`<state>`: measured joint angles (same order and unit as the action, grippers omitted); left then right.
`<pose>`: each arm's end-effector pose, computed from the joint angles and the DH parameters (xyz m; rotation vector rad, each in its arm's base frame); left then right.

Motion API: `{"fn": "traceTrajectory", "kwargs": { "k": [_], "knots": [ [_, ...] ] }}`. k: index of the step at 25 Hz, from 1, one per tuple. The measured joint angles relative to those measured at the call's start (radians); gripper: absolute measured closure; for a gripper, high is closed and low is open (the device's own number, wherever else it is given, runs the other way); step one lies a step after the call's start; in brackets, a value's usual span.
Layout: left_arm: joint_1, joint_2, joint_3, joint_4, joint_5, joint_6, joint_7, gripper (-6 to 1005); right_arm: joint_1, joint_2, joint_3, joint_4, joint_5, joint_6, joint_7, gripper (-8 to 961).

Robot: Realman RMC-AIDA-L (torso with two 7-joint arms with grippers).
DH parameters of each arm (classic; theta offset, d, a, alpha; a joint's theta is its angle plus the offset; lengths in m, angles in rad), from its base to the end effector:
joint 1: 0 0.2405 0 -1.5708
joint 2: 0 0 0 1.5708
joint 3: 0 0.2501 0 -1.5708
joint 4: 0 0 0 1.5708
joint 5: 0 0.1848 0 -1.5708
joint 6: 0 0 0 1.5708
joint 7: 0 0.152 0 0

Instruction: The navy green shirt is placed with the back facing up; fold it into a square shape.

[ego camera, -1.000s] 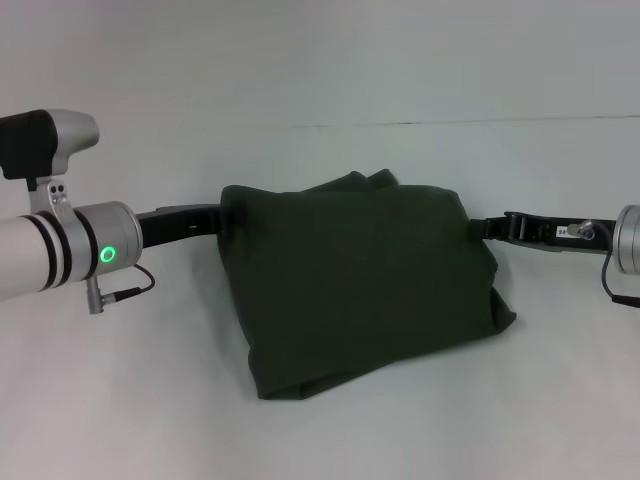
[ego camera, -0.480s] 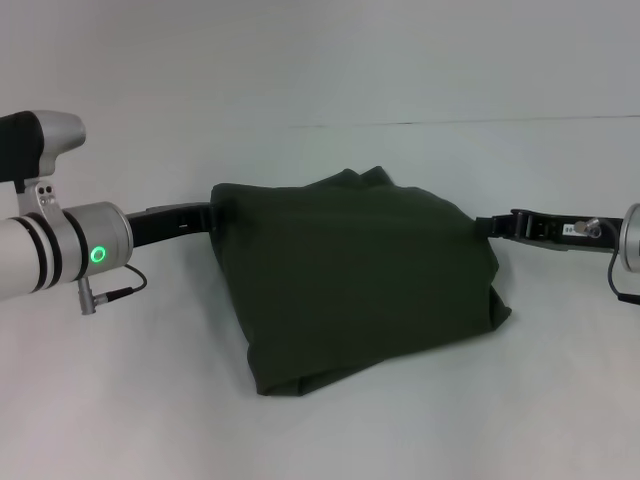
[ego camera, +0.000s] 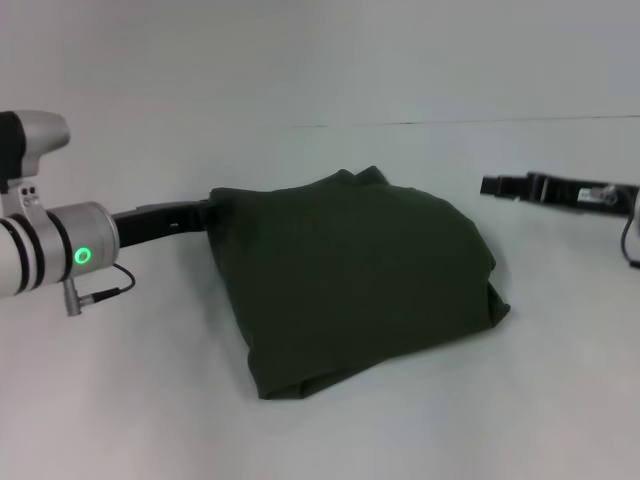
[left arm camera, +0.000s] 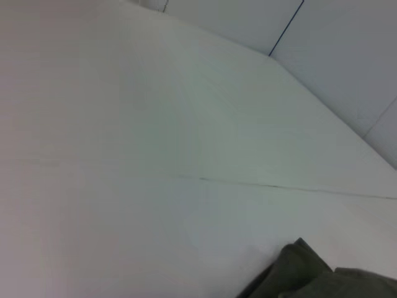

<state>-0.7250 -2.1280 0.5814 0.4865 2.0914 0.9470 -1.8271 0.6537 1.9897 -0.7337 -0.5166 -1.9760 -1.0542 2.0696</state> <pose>-0.2457 0.3912 -0.0325 -2.1814 -1.2767 -0.5807 0.2689 0.3897 0.0184 -2.1009 1.4682 0.6325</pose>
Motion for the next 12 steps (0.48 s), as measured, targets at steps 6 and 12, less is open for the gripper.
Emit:
{"fn": "traceTrajectory", "kwargs": {
  "k": [6,12],
  "knots": [
    [0.004,0.0,-0.013,0.013,-0.002,-0.002,-0.001,851,0.022,-0.021,0.015,-0.012,-0.01,-0.012,0.041,640],
    [0.018,0.0,-0.026,0.025,-0.003,-0.005,-0.024,580,0.039,-0.023,-0.034,-0.005,-0.033,-0.025,0.097,461]
  ]
}}
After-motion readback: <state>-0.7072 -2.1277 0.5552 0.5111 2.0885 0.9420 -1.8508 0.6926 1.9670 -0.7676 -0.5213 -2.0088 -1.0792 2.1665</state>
